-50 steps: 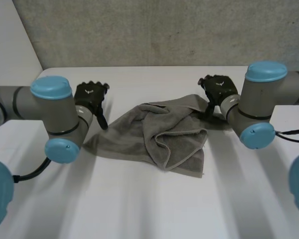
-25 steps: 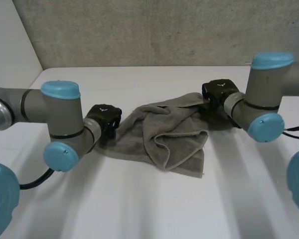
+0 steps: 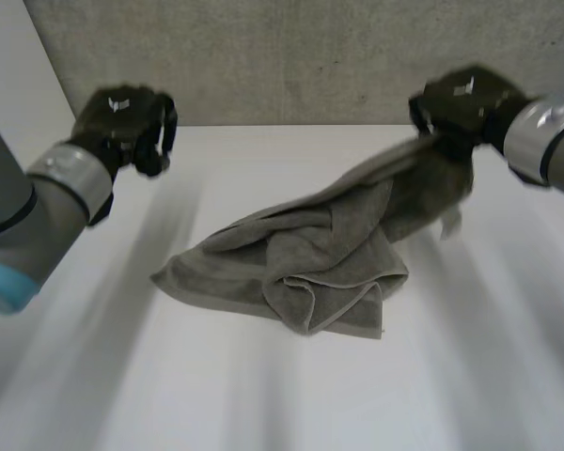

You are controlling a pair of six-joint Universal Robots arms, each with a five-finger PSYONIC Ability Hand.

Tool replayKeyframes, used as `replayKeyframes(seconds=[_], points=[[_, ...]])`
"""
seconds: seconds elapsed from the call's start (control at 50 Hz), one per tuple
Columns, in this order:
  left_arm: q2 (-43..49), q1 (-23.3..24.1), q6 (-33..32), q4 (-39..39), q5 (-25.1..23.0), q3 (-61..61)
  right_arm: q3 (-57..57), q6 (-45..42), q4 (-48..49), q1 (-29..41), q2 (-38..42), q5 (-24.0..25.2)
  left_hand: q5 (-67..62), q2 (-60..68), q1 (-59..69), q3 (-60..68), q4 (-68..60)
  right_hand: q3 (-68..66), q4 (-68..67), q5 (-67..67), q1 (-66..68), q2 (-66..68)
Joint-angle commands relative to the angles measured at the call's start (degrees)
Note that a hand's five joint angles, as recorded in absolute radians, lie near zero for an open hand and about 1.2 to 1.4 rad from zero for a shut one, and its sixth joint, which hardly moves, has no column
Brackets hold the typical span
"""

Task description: Fold the towel.

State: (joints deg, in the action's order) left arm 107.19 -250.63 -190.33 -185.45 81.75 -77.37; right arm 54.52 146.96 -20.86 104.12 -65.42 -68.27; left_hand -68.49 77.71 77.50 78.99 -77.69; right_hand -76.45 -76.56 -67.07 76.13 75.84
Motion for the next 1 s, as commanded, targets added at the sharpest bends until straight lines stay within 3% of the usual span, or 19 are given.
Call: replayKeyframes(seconds=[0.02,0.1,0.12,0.14,0.16,0.18,0.28,0.42,0.52,0.68,0.72,0.74,0.76,0.78,0.9,0.96,1.0], points=[[7.95,1.11,-0.66,-3.51,2.27,11.18,-10.3,2.98,4.18,1.87,5.21,-4.4,-1.51,2.29,2.5,1.01,-2.31,-3.55,-3.44,-2.93,3.87,4.16],[10.58,4.27,-0.4,-2.55,3.06,12.16,-8.04,3.34,-1.18,5.03,4.6,-3.9,2.13,-1.35,-1.14,-2.63,1.33,-3.55,-3.44,-2.93,3.87,4.16],[10.76,4.36,-0.22,-1.94,3.06,10.85,-4.72,3.34,-2.86,6.17,3.72,-3.02,32.48,-31.7,-31.48,-32.98,31.68,-3.55,-3.44,-2.93,3.87,4.16],[10.76,4.36,-0.22,-1.93,3.06,10.83,-4.68,3.34,-2.87,6.19,3.72,-3.01,32.78,-32.0,-31.79,-33.28,31.98,-3.55,-3.44,-2.93,3.87,4.16],[10.76,4.28,-0.31,-1.58,3.06,8.66,-0.33,3.25,-3.05,6.62,0.58,-0.57,50.94,-50.16,-49.94,-51.43,50.13,-3.55,-3.44,-2.93,3.87,4.16],[10.94,4.28,-0.22,-1.58,2.89,6.55,4.24,3.25,-2.09,6.63,-3.97,2.67,55.12,-54.34,-54.12,-55.61,54.31,-3.55,-3.44,-2.93,3.87,4.16],[12.08,4.54,-0.49,-2.46,2.8,3.27,16.55,3.51,4.48,5.84,-15.85,10.07,62.05,-61.27,-61.06,-62.55,61.25,-3.55,-3.44,-2.93,3.87,4.16],[19.46,4.98,-0.4,-3.51,2.8,3.36,24.23,3.78,8.2,1.53,-25.55,10.7,62.22,-61.44,-61.23,-62.72,61.42,-3.55,-3.44,-2.93,3.87,4.16],[24.56,5.15,-0.31,-3.51,2.71,5.91,29.15,3.51,8.29,-2.24,-32.39,11.75,62.05,-61.27,-61.06,-62.55,61.25,-3.55,-3.44,-2.93,3.87,4.16],[30.54,5.33,0.83,-3.34,2.27,10.04,31.96,3.51,8.55,-5.5,-34.34,11.93,60.04,-59.26,-59.04,-60.53,59.23,-3.55,-3.44,-2.93,3.87,4.16],[31.76,5.42,1.71,-3.16,0.87,10.13,32.32,3.51,8.73,-6.2,-34.34,11.93,46.51,-45.73,-45.51,-47.01,45.71,-3.55,-3.44,-2.93,3.87,4.16],[31.77,5.42,1.71,-3.16,0.86,10.13,32.32,3.51,8.73,-6.21,-34.34,11.93,46.41,-45.63,-45.42,-46.91,45.61,-3.55,-3.44,-2.93,3.87,4.16],[32.03,5.59,2.06,-3.08,-0.61,10.13,32.49,3.51,8.82,-6.73,-34.34,11.84,26.43,-25.65,-25.43,-26.92,25.62,-3.55,-3.44,-2.93,3.87,4.16],[31.94,5.68,2.59,-2.99,-2.11,10.13,32.5,3.42,8.9,-7.08,-34.34,11.76,-1.23,2.01,2.22,0.73,-2.03,-3.55,-3.44,-2.93,3.87,4.16],[28.95,4.98,3.29,-3.69,-1.77,11.71,31.62,3.25,10.31,-8.32,-32.93,11.84,-1.51,2.29,2.5,1.01,-2.31,-3.55,-3.44,-2.93,3.87,4.16],[25.44,4.28,4.35,-6.33,1.66,15.23,30.39,3.07,15.32,-7.96,-28.28,12.02,-1.51,2.29,2.5,1.01,-2.31,-3.55,-3.44,-2.93,3.87,4.16],[21.94,3.23,4.7,-12.62,6.73,19.16,26.98,2.37,23.71,-7.44,-22.15,11.93,-1.51,2.29,2.5,1.01,-2.31,-3.55,-3.44,-2.93,3.87,4.16]])
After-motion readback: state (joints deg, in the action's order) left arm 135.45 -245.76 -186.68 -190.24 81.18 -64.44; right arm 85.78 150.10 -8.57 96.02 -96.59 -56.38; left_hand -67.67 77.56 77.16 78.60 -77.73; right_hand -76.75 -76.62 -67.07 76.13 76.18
